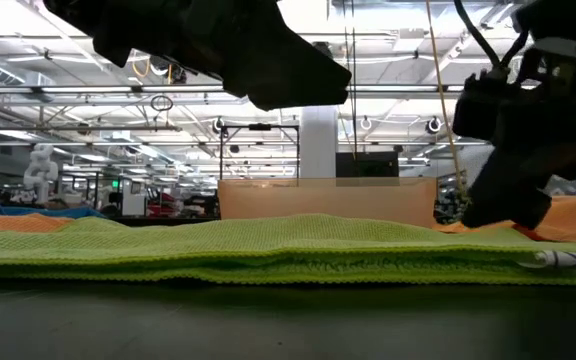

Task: Fold microfiber towels
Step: Fold the green microfiber towel

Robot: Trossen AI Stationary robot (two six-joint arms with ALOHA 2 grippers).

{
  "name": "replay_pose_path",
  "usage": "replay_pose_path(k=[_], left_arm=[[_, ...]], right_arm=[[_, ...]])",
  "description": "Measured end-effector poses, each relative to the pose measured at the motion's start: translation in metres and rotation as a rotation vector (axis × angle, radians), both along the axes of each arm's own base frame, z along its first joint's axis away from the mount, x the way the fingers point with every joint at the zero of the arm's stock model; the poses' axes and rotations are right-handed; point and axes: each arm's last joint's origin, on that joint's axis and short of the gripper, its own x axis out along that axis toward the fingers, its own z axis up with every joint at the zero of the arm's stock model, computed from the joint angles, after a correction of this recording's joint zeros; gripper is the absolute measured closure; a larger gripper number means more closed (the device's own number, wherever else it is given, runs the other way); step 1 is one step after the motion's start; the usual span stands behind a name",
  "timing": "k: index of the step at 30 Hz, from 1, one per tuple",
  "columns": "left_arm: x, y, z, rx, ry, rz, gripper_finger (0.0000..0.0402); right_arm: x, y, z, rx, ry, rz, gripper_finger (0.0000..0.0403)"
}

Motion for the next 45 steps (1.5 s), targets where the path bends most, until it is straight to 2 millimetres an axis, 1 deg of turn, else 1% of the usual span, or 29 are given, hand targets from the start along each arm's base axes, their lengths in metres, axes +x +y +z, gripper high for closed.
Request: replay_pose_path(k=[6,12,16,23,25,32,35,39,45], left_arm=[[0.0003,0.0006,0.0003,0.019,-0.006,0.007,0.0153],[0.0006,0.0024,0.0004,0.015,-0.006,0.014,0.0153],[0.0007,0.0024,0.0005,0.002,-0.004,0.019,0.0153],[0.0007,0.0023,0.0003,-0.018,0.000,0.010,0.0153],[0.0022,0.0011,-0.0023,-0.038,-0.005,-0.015,0.0153],[0.0027,-0.0006,-0.0092,-0.077,0.026,-0.043,0.0153],[0.0030,-0.0005,-0.0086,-0.082,0.020,-0.042,0.0153],[0.0030,-0.0005,-0.0086,-0.086,0.021,-0.040,0.0153],[0.0029,-0.0005,-0.0090,-0.096,0.027,-0.036,0.0153]], right_arm=[[-0.0052,-0.0002,-0.0062,-0.022,0.077,-0.016,0.0243],[-0.0062,-0.0007,-0.0075,-0.038,0.093,-0.028,0.0263],[-0.0082,0.0005,-0.0089,-0.052,0.110,-0.021,0.0297],[-0.0099,0.0010,-0.0102,-0.073,0.122,-0.005,0.0390],[-0.0098,0.0013,-0.0101,-0.082,0.118,0.009,0.0397],[-0.0076,0.0029,-0.0074,-0.071,0.078,0.027,0.0401],[-0.0072,0.0017,-0.0075,-0.069,0.079,0.020,0.0391],[-0.0065,-0.0008,-0.0079,-0.057,0.088,-0.003,0.0356],[-0.0059,-0.0006,-0.0073,-0.028,0.090,0.006,0.0283]])
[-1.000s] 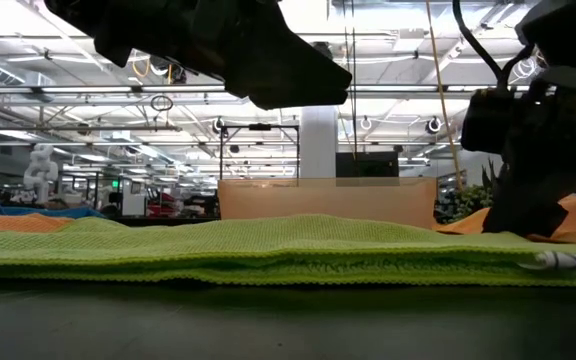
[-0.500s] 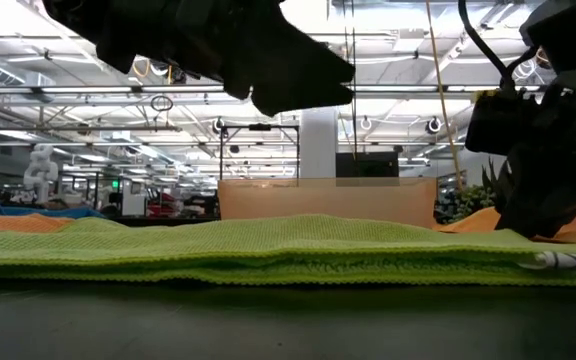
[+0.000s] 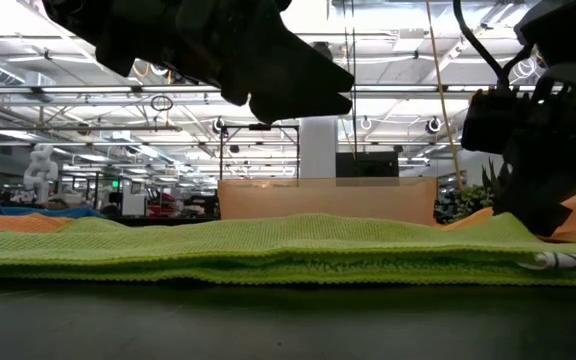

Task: Fold microfiber towels
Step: Fold the green microfiber towel

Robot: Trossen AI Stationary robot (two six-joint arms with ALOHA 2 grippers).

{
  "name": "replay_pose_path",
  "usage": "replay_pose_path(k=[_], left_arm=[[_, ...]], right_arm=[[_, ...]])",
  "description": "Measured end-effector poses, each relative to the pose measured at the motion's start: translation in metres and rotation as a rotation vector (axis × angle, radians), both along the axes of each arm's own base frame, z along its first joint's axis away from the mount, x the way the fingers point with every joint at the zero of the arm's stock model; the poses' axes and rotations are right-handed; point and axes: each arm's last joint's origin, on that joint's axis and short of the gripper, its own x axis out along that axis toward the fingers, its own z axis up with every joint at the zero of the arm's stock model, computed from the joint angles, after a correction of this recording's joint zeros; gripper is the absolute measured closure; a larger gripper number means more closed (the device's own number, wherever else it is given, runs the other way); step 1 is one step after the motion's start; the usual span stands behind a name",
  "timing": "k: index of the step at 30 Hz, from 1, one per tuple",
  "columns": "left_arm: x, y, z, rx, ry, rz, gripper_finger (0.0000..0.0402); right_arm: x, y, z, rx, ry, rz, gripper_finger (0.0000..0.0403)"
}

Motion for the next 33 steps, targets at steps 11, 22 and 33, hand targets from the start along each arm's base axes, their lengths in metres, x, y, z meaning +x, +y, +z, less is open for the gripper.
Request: replay_pose_path(k=[11,22,33], left_arm=[[0.000,0.000,0.000,-0.001,0.000,0.001,0.0153],[0.000,0.000,0.000,-0.003,0.000,0.001,0.0153],[0.000,0.000,0.000,-0.003,0.001,0.002,0.0153]], right_arm=[[0.006,0.004,0.009,0.065,-0.094,0.048,0.0225],[0.007,0.006,0.002,0.084,-0.068,0.051,0.0226],[0.008,0.006,-0.010,0.070,-0.021,0.023,0.0248]])
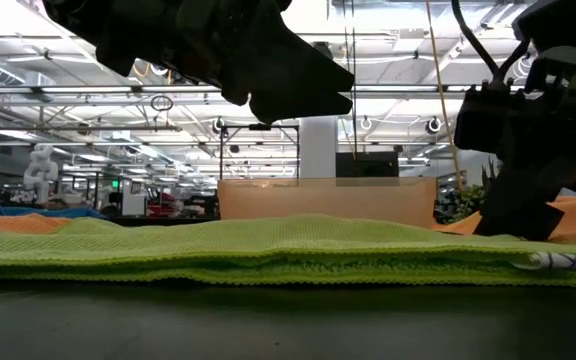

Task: Fold microfiber towels
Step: Fold the green microfiber towel

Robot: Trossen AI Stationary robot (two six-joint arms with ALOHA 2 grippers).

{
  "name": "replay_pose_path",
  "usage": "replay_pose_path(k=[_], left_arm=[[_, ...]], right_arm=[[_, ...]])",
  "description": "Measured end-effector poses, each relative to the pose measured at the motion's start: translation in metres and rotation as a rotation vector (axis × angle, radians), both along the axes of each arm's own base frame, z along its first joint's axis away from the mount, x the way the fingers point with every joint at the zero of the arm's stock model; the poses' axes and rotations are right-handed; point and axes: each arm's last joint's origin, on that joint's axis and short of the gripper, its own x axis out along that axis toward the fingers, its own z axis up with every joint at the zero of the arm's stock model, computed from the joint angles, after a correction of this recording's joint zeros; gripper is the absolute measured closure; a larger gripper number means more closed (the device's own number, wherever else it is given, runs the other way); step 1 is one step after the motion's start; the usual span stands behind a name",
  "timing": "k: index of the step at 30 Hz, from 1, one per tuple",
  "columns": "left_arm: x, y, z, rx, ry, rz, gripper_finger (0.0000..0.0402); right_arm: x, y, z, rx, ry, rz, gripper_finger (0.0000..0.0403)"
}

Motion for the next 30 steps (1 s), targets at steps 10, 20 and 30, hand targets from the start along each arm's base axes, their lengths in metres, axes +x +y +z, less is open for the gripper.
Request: replay_pose_path(k=[10,20,30], left_arm=[[0.000,0.000,0.000,-0.005,0.007,0.001,0.0153],[0.000,0.000,0.000,-0.012,0.008,0.004,0.0153],[0.000,0.000,0.000,-0.009,0.007,0.002,0.0153]], right_arm=[[-0.001,-0.009,0.009,-0.026,-0.020,0.020,0.0272],[-0.003,-0.013,0.009,-0.031,0.027,-0.010,0.0273],[-0.007,0.005,0.007,0.020,0.019,0.023,0.0273]])
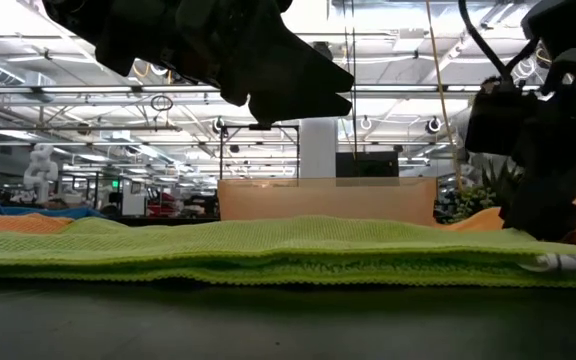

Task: Fold microfiber towels
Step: Fold the green microfiber towel

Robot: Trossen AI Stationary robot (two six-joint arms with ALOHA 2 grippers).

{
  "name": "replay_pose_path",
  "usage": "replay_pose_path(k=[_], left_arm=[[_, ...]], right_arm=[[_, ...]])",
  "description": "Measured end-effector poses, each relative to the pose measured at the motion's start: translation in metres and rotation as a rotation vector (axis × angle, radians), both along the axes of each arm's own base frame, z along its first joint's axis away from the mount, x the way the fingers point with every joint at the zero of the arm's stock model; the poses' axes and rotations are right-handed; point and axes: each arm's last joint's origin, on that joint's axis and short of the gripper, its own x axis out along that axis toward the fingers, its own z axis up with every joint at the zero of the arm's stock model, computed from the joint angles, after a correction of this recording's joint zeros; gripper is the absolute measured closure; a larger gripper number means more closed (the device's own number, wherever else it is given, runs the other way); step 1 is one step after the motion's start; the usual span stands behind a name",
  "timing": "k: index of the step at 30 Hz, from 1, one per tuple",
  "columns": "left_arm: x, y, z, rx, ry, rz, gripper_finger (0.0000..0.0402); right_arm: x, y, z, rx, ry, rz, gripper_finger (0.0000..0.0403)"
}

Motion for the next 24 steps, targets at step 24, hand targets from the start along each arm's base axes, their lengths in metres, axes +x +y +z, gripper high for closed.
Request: replay_pose_path(k=[24], left_arm=[[0.003,0.005,0.004,-0.054,-0.036,-0.012,0.0153]], right_arm=[[0.012,0.003,0.020,-0.085,-0.190,0.027,0.0398]])
